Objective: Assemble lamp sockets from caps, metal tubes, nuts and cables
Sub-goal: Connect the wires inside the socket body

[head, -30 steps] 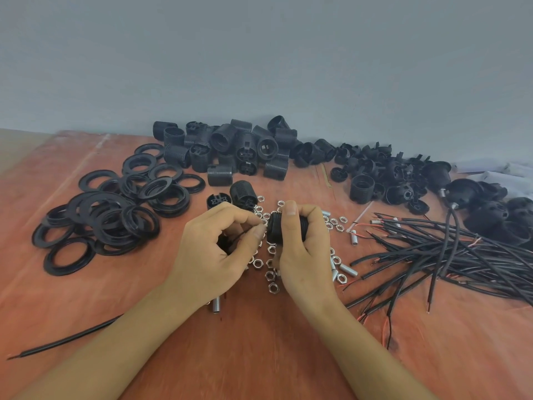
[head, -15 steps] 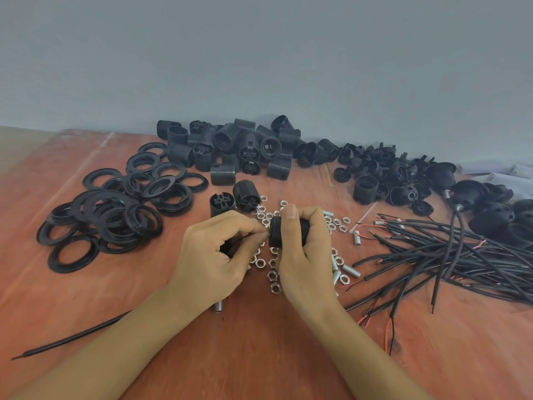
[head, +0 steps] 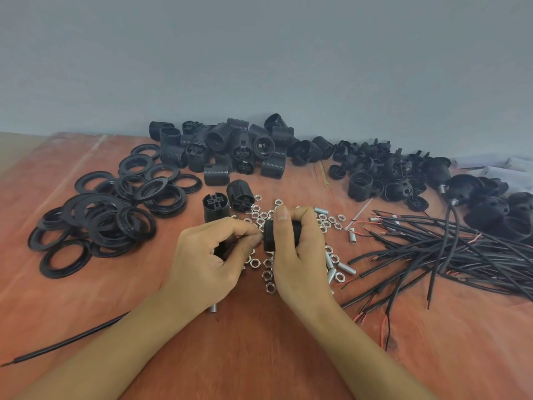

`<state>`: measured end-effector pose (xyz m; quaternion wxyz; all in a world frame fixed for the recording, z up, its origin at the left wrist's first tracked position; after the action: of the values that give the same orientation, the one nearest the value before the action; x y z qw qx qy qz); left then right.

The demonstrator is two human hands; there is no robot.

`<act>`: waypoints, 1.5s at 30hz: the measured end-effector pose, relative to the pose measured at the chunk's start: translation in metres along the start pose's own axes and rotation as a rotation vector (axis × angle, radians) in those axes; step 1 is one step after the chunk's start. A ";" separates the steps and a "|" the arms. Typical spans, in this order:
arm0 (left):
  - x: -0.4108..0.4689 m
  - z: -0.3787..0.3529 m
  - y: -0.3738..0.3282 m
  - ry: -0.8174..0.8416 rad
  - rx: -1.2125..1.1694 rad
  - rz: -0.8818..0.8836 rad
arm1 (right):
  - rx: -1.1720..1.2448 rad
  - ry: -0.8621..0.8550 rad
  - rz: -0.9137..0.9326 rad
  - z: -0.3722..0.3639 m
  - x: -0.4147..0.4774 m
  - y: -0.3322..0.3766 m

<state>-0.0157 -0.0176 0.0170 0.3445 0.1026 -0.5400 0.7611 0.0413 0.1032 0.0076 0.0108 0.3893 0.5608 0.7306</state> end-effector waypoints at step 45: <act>0.001 0.000 0.004 -0.014 -0.009 -0.003 | -0.016 -0.020 -0.009 -0.004 -0.001 0.003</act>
<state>-0.0191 -0.0178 0.0140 0.3422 0.1074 -0.5458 0.7573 0.0410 0.0988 0.0089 0.0229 0.3941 0.5564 0.7312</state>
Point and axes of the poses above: each hand's wrist, its own x-axis towards the middle knuckle, its own z-axis out of the back of the hand, y = z × x, the point moved 1 cm from there along x, towards the middle knuckle, and after that the axes turned 12 degrees about z, right-handed, at the moved point
